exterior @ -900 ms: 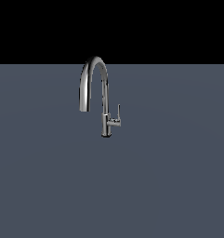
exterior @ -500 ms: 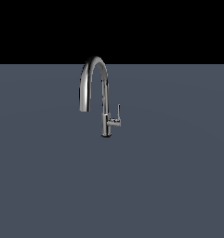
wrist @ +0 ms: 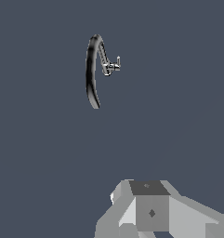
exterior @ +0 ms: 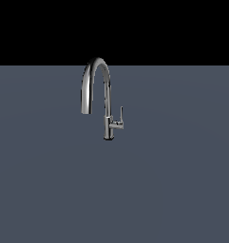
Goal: Turn on the faucet by rotating a designated handle.
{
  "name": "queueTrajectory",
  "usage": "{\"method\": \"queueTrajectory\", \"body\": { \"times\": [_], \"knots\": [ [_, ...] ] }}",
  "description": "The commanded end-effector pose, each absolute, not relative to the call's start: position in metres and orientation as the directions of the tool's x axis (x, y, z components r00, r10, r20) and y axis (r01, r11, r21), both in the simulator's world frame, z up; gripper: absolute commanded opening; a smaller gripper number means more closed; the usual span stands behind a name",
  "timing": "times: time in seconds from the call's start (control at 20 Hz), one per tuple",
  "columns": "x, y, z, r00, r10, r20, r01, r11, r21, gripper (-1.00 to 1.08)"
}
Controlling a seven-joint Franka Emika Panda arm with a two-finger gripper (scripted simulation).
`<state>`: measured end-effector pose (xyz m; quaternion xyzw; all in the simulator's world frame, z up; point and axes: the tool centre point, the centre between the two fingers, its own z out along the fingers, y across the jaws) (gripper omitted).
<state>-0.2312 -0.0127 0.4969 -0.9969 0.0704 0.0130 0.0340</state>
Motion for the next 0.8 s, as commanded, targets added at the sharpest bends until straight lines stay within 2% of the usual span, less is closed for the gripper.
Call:
{"method": "queueTrajectory", "body": {
  "times": [0.0, 0.75],
  "knots": [
    [-0.219, -0.013, 0.492, 0.984, -0.17, -0.061, -0.175, -0.98, -0.095, -1.0],
    [-0.131, -0.025, 0.448, 0.88, -0.357, -0.314, -0.445, -0.851, -0.279, -1.0]
  ]
}}
